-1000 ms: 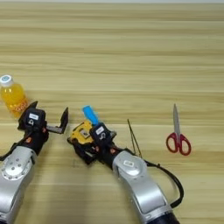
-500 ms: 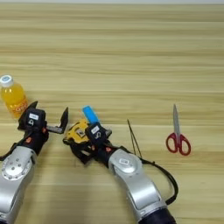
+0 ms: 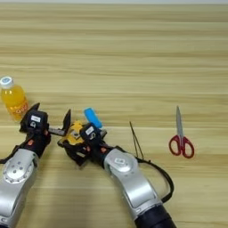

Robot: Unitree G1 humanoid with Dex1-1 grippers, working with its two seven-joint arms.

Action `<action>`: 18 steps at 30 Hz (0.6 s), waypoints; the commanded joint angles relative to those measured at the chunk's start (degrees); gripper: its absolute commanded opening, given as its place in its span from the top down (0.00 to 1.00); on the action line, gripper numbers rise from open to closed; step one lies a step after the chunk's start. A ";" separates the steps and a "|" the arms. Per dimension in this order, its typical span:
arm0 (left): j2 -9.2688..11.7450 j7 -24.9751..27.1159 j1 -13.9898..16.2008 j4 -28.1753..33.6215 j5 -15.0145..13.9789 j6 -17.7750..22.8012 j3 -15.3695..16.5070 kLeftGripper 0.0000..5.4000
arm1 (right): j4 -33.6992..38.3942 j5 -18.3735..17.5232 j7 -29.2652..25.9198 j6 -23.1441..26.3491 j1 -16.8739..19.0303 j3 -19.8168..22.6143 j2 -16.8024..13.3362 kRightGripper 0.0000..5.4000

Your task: Move the objects on the table

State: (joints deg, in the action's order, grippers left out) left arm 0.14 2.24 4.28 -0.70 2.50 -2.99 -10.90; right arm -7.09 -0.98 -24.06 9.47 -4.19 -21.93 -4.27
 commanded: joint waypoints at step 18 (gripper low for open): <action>-0.23 -0.45 -0.12 -0.57 1.05 -0.22 -0.28 0.00 | 1.69 -0.27 -0.14 -3.80 -0.69 2.36 0.42 0.01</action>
State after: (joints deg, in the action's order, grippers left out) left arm 0.11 1.91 4.27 -0.76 2.50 -2.99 -10.98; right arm -6.47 -1.02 -24.16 6.38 -4.58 -20.14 -3.93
